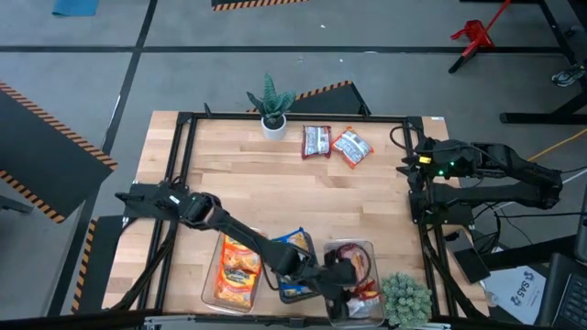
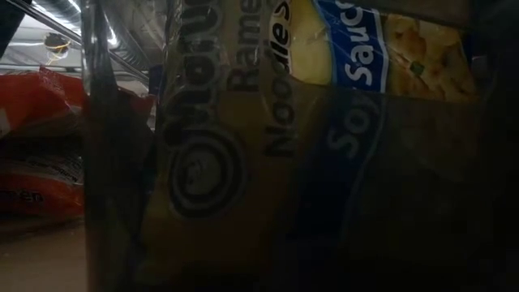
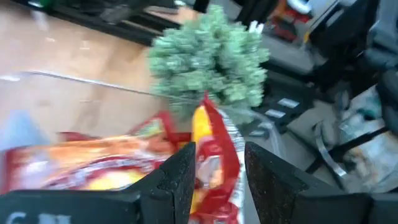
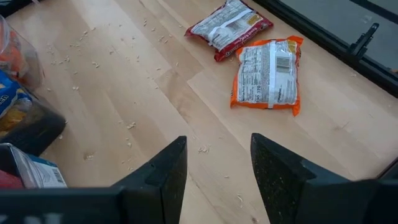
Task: Sort Maruchan noodles
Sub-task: Put the red noodle pack into the right transparent bin, then put the orange noodle pack into the left transparent bin
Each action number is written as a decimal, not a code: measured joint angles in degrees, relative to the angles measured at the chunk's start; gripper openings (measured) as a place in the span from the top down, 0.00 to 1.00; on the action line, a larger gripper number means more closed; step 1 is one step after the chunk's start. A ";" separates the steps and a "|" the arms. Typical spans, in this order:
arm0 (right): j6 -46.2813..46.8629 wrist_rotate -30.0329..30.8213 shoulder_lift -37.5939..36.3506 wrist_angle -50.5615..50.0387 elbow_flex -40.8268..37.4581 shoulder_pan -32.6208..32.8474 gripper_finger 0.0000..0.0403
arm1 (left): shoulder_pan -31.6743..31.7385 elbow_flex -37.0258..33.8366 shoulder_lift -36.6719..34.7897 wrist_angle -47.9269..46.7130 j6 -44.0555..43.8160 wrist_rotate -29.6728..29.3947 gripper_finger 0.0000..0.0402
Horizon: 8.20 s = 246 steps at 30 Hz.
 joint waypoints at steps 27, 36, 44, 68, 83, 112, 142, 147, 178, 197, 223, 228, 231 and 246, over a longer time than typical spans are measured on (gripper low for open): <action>-14.68 -15.69 42.17 22.64 -0.22 -32.08 0.18 | 12.27 0.00 -38.20 -36.86 21.70 -10.02 0.67; -16.66 -19.53 52.25 27.94 -0.24 -44.36 0.18 | 17.50 -0.02 -43.54 -45.74 27.75 -10.80 0.67; -17.97 -18.56 56.58 33.33 -0.24 -44.27 0.18 | 22.48 -0.11 -43.09 -46.38 27.44 -8.46 0.67; -19.92 -17.72 58.31 31.19 -0.24 -43.69 0.32 | 24.08 -0.11 -42.89 -46.34 26.19 -7.33 0.67; -22.41 -16.59 58.97 29.49 -0.13 -41.81 0.86 | 24.08 -0.11 -42.89 -46.42 26.37 -7.35 0.67; -35.67 -19.67 58.90 9.51 24.44 -40.39 0.43 | 23.13 -0.09 -42.89 -49.39 24.93 -7.24 0.67; -36.79 -15.03 76.61 6.02 24.90 -41.09 0.20 | 23.20 -0.09 -42.89 -50.99 24.77 -7.37 0.67; -36.13 -15.93 76.41 5.78 24.90 -41.18 0.25 | 23.20 -0.09 -42.89 -50.99 24.82 -7.37 0.67; 23.86 -27.70 27.12 52.57 -28.82 -39.12 0.28 | 22.34 -0.07 -42.89 -52.30 26.36 -4.53 0.67; 31.33 -14.95 41.52 63.84 -29.05 -36.70 0.28 | 38.38 -14.56 -42.89 -24.44 27.64 20.45 0.67; 28.28 -9.49 45.46 66.42 -28.96 -31.69 0.28 | 48.97 -36.10 -21.48 15.66 4.08 18.84 0.67; 27.19 -10.94 45.35 66.28 -28.96 -31.74 0.28 | 48.80 -28.62 -14.58 15.36 5.22 17.40 0.67; 26.66 -11.69 45.33 66.22 -28.96 -31.76 0.28 | 48.80 -23.81 -11.53 13.15 6.31 14.10 0.67; 25.52 -11.94 45.31 66.11 -29.00 -31.71 0.28 | 48.79 -16.22 -2.94 8.68 9.59 10.43 0.67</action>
